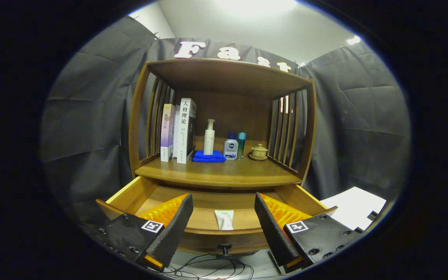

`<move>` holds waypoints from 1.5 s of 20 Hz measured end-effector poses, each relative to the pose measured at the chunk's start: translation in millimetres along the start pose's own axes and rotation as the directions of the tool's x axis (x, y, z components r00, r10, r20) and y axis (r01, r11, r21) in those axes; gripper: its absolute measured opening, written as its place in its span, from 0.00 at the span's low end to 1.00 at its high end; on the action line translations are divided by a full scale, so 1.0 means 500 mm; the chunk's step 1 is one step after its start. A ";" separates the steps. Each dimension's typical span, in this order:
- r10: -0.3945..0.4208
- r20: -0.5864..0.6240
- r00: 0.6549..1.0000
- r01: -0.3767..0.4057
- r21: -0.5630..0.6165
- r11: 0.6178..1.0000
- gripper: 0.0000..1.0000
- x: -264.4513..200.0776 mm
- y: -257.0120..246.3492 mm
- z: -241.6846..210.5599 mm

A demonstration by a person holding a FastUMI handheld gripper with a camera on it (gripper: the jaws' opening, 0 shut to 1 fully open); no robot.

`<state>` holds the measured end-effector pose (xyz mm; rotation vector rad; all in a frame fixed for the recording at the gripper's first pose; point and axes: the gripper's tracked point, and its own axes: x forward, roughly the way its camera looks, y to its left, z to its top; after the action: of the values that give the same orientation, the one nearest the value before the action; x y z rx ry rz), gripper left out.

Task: Pull open the drawer, take out the items inside it, and place them on the countertop above the cabinet.

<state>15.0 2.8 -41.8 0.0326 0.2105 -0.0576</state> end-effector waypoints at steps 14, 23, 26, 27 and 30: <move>-0.106 -0.300 0.948 0.129 0.057 0.990 0.99 0.183 -0.049 -0.010; -0.051 -0.545 0.837 0.097 0.056 0.994 0.99 0.257 -0.026 -0.150; -0.038 -0.609 0.792 0.092 0.057 0.994 0.99 0.272 -0.021 -0.189; -0.040 -0.631 0.775 0.095 0.053 0.994 0.99 0.273 -0.023 -0.201; -0.039 -0.678 0.734 0.100 0.050 0.994 0.99 0.282 -0.026 -0.227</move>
<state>128.1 -13.3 -182.4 0.1311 0.9522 -0.1298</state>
